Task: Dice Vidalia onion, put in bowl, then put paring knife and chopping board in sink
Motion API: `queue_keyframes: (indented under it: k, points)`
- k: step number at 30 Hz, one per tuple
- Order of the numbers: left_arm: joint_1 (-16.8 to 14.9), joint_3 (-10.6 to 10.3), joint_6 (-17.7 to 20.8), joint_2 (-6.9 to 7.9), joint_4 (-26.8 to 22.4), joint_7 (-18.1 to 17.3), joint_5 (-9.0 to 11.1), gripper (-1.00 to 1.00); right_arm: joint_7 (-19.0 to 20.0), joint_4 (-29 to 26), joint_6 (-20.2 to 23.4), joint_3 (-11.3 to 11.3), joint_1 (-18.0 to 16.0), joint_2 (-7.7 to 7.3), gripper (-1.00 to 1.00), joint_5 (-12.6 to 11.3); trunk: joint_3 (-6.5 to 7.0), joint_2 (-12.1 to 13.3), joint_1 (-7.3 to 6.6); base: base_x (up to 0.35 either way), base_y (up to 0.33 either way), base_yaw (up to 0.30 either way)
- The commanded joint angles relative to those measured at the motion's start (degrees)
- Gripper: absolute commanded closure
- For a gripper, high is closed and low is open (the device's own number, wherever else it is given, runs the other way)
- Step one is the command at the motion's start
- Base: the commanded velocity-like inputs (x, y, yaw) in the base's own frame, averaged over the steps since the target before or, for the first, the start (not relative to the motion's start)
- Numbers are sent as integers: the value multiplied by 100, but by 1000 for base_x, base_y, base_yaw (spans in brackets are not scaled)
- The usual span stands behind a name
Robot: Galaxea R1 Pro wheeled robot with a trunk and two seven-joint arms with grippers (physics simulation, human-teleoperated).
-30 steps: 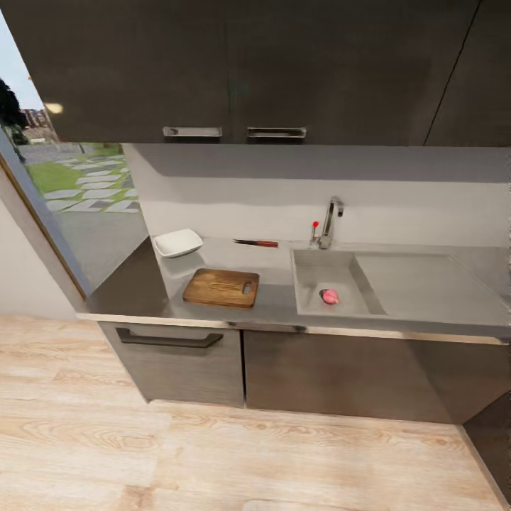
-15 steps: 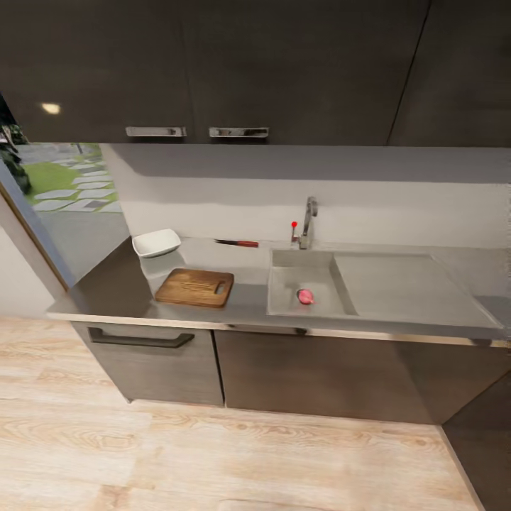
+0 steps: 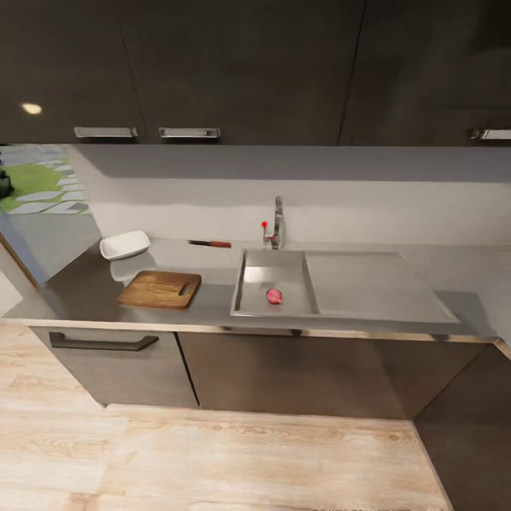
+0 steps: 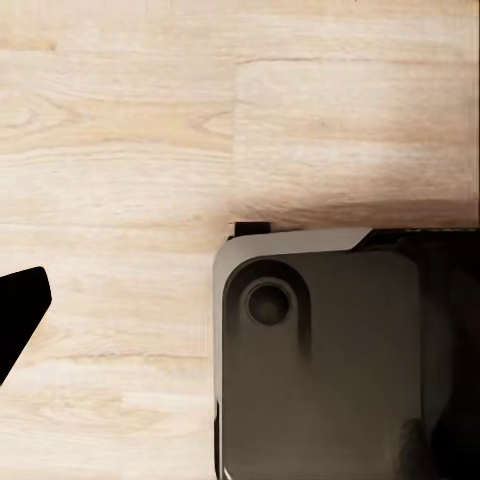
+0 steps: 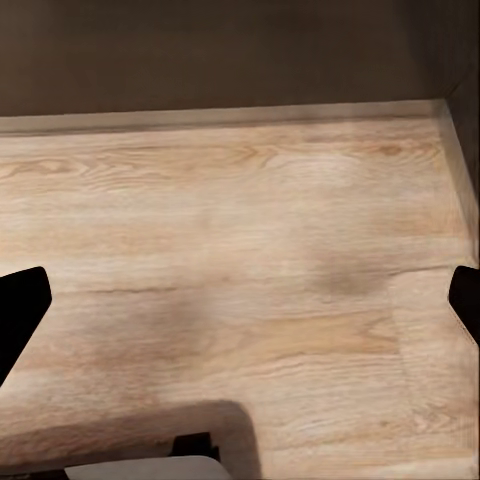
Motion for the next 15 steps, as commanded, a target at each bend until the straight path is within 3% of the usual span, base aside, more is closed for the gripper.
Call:
queue_keyframes:
  k: [1, 11, 15]
  points:
    - [0, 3, -14, 0, -3, 1, -1, -100, 58, -4, -6, -25, 0, 3, -100, -25, -7, -10, 4, 0, -320, -164]
    - [0, 3, -19, 1, -5, 1, 3, -100, 58, 1, -5, -25, 0, 3, -100, -23, 9, -10, 4, 0, -318, -106]
    - [0, 6, -17, 1, -1, 1, 7, -100, 58, 4, 1, -25, 0, 3, -100, -20, 9, -10, 4, 0, -111, -7]
